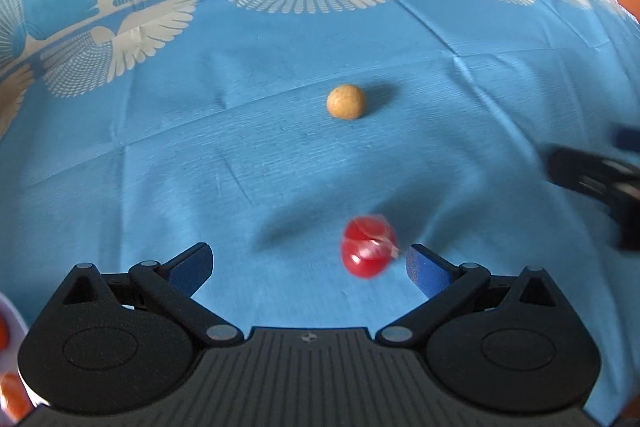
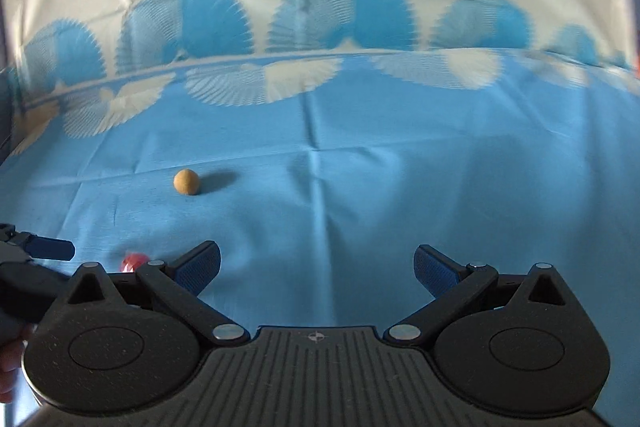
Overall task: Organize fruits
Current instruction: 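Grasp the red fruit with the left tool while the right tool grasps the tan fruit, then carry the red and tan fruits over the plate and release both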
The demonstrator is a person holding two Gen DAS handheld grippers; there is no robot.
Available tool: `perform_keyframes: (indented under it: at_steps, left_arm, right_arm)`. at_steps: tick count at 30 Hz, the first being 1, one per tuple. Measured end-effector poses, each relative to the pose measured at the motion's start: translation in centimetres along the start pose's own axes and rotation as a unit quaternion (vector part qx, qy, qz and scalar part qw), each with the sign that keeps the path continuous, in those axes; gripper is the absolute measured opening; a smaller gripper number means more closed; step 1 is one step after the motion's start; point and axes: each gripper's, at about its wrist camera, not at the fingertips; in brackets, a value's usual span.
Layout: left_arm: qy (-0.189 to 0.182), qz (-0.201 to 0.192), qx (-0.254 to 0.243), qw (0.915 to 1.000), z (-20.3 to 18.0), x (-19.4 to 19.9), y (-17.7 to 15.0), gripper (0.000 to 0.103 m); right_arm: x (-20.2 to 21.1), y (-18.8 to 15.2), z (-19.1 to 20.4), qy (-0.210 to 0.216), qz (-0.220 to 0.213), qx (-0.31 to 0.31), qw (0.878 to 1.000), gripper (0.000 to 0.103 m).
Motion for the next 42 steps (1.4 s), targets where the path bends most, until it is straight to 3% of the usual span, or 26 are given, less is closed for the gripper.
perform_keyframes:
  at_steps: [2, 4, 8, 11, 12, 13, 14, 15, 16, 18, 20, 24, 29, 33, 36, 42]
  left_arm:
    - [-0.009, -0.003, 0.001, 0.9999, 0.9, -0.7, 0.0, 0.103]
    - [-0.025, -0.006, 0.009, 0.9996, 1.9, -1.0, -0.1, 0.103]
    - [-0.033, -0.017, 0.0, 0.9993, 2.6, -0.9, -0.3, 0.103]
    - [-0.035, -0.028, -0.009, 0.999, 2.3, -0.6, -0.5, 0.1]
    - [-0.04, -0.032, -0.009, 0.9987, 2.3, -0.5, -0.6, 0.092]
    - [-0.044, -0.04, -0.01, 0.9982, 2.3, -0.2, -0.6, 0.086]
    - [-0.049, -0.048, -0.016, 0.9975, 2.0, 0.2, -0.6, 0.064]
    - [-0.059, -0.051, -0.031, 0.9965, 1.6, 0.6, -0.5, 0.037]
    - [-0.064, -0.05, -0.044, 0.9957, 1.1, 0.9, -0.4, 0.032]
    - [-0.07, -0.041, -0.045, 0.9957, 0.7, 1.3, -0.3, 0.032]
    - [-0.071, -0.033, -0.026, 0.9966, 1.1, 1.9, -0.2, 0.032]
    - [-0.047, -0.042, -0.006, 0.998, 2.6, 5.2, 0.0, 0.032]
    - [-0.027, -0.05, 0.011, 0.9983, 5.3, 11.7, -0.6, 0.032]
    - [0.013, -0.049, 0.031, 0.9982, 7.7, 17.3, -1.8, 0.032]
    - [0.046, -0.032, 0.051, 0.9971, 9.9, 20.7, -3.4, 0.032]
    - [0.069, -0.01, 0.102, 0.9923, 14.6, 26.7, -8.6, 0.032]
  right_arm:
    - [-4.2, 1.2, -0.2, 0.049, 0.012, 0.038, 0.998, 0.102]
    - [-7.5, 2.2, 0.7, 0.068, 0.014, 0.088, 0.994, 0.102]
    - [-10.0, 2.9, 4.7, 0.14, -0.02, 0.2, 0.969, 0.101]
    - [-11.2, 2.8, 7.5, 0.147, -0.033, 0.254, 0.955, 0.1]
    - [-11.4, 2.7, 7.7, 0.151, -0.04, 0.255, 0.954, 0.099]
    - [-11.6, 2.9, 7.5, 0.163, -0.038, 0.246, 0.955, 0.091]
    - [-11.6, 3.0, 7.1, 0.181, -0.034, 0.235, 0.954, 0.085]
    - [-11.4, 3.1, 6.8, 0.18, -0.041, 0.227, 0.956, 0.06]
    - [-11.2, 3.3, 6.6, 0.178, -0.043, 0.218, 0.959, 0.028]
    - [-10.9, 3.9, 5.0, 0.181, -0.027, 0.152, 0.971, 0.028]
    - [-10.3, 4.1, 3.3, 0.157, -0.023, 0.09, 0.983, 0.028]
    - [-7.4, 3.4, 0.6, 0.087, -0.033, 0.028, 0.995, 0.028]
    - [-0.5, 2.7, 0.1, 0.053, -0.065, -0.012, 0.996, 0.028]
    - [6.5, 2.4, 2.3, 0.064, -0.105, -0.028, 0.992, 0.028]
    - [11.5, 1.8, 6.0, 0.074, -0.122, -0.004, 0.99, 0.028]
    - [18.9, -1.1, 13.6, 0.136, -0.101, 0.016, 0.985, 0.028]
Point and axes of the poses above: each gripper's, at about its wrist camera, not at the fingertips, and x roughly against the way its jaws point, z to its left, y to its top, and after that the axes turned 1 degree about y, right-handed
